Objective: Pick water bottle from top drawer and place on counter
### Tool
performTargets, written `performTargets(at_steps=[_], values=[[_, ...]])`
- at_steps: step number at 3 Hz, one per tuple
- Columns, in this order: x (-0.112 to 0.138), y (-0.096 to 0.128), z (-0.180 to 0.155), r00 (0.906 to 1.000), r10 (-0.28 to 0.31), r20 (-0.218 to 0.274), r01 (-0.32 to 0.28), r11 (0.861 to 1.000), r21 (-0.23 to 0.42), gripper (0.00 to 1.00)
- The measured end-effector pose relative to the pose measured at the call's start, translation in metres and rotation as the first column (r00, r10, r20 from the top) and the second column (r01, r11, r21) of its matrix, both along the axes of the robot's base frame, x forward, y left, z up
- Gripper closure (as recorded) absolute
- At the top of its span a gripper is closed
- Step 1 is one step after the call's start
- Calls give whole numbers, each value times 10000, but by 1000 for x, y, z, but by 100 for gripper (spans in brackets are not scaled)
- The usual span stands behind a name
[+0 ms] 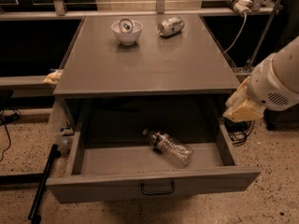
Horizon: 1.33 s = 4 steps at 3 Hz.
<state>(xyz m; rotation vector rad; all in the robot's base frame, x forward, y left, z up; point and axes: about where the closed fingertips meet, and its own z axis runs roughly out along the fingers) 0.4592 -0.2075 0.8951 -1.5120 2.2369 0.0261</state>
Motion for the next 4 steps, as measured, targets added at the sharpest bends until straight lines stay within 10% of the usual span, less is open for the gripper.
performTargets(at_steps=[2,4], values=[[54,35,-98,9917,-1076,702,938,9798,1764,100],[48,59,-127,9942,-1034,310,942,9709,2200,81]])
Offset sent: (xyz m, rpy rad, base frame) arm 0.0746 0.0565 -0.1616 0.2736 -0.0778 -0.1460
